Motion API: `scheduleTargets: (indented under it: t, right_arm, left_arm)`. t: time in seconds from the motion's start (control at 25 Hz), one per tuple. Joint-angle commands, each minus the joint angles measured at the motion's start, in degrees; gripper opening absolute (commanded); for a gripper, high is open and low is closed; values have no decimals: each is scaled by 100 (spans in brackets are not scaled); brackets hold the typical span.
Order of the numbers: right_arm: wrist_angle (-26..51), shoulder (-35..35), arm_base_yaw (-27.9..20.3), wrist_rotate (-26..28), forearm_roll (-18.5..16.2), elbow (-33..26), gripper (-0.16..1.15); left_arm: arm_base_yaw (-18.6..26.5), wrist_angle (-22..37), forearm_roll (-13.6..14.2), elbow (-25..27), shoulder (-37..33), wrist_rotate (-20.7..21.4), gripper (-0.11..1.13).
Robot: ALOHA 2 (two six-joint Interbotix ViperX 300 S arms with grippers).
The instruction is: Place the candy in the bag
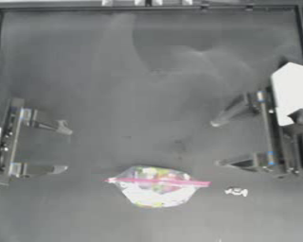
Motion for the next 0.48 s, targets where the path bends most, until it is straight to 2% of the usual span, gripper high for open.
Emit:
scheduleTargets:
  t: [0.04, 0.32, 0.48]
  right_arm:
    - [316, 378, 176, 211, -246, -598, 100]
    - [1037, 1187, 545, 905, -1020, -1433, 100]
    - [1248, 1600, 650, 1204, -1248, -1775, 100]
  left_arm:
    - [-9, -167, -9, -53, 202, 0, 100]
    - [0, -281, -18, -9, 299, 0, 100]
    - [0, -360, -18, 0, 325, 0, 100]
